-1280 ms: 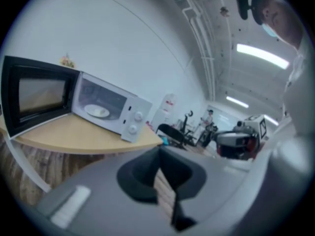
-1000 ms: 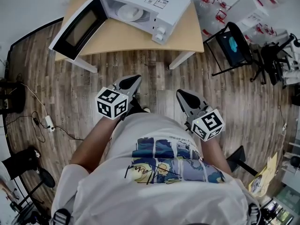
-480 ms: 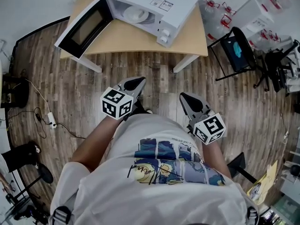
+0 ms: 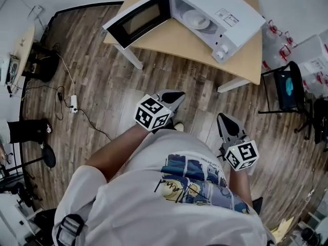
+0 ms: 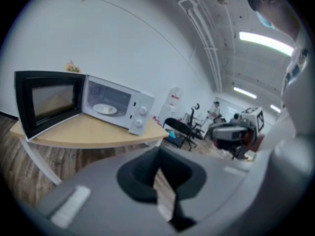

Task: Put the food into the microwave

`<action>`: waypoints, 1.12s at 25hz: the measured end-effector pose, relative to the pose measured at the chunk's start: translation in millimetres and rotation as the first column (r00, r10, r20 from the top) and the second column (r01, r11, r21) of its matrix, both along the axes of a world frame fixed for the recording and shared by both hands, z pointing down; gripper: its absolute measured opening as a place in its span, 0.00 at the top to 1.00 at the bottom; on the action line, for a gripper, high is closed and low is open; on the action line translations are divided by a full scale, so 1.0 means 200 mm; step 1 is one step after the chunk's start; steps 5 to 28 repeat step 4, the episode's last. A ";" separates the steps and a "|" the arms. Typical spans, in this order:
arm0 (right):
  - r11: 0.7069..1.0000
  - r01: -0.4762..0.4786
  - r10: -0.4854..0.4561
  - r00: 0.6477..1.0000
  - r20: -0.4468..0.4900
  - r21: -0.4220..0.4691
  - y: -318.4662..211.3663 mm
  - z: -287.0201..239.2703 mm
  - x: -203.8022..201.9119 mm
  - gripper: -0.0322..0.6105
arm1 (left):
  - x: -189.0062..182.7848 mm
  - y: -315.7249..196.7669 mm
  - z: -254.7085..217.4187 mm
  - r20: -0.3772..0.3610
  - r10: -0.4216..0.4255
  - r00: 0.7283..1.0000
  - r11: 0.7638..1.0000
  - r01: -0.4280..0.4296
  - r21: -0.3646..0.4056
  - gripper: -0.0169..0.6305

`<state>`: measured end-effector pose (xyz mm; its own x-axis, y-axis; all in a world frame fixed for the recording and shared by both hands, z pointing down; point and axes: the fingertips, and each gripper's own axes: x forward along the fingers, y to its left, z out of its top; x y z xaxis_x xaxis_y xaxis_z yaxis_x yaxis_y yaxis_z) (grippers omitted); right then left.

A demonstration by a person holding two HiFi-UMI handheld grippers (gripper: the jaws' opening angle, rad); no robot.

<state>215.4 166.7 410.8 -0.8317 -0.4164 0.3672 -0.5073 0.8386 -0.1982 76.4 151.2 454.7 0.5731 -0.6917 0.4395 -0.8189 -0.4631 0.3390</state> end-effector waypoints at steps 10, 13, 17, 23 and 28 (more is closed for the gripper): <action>1.000 0.001 -0.001 1.000 -0.010 -0.008 -0.02 0.00 0.00 0.94 | 0.02 0.01 0.01 0.007 0.011 1.000 1.000 -0.011 -0.013 0.96; 1.000 0.001 -0.001 1.000 -0.010 -0.008 -0.02 0.00 0.00 0.94 | 0.02 0.01 0.01 0.007 0.011 1.000 1.000 -0.011 -0.013 0.96; 1.000 0.001 -0.001 1.000 -0.010 -0.008 -0.02 0.00 0.00 0.94 | 0.02 0.01 0.01 0.007 0.011 1.000 1.000 -0.011 -0.013 0.96; 1.000 0.001 -0.001 1.000 -0.010 -0.008 -0.02 0.00 0.00 0.94 | 0.02 0.01 0.01 0.007 0.011 1.000 1.000 -0.011 -0.013 0.96; 1.000 0.001 -0.001 1.000 -0.010 -0.008 -0.02 0.00 0.00 0.94 | 0.02 0.01 0.01 0.007 0.011 1.000 1.000 -0.011 -0.013 0.96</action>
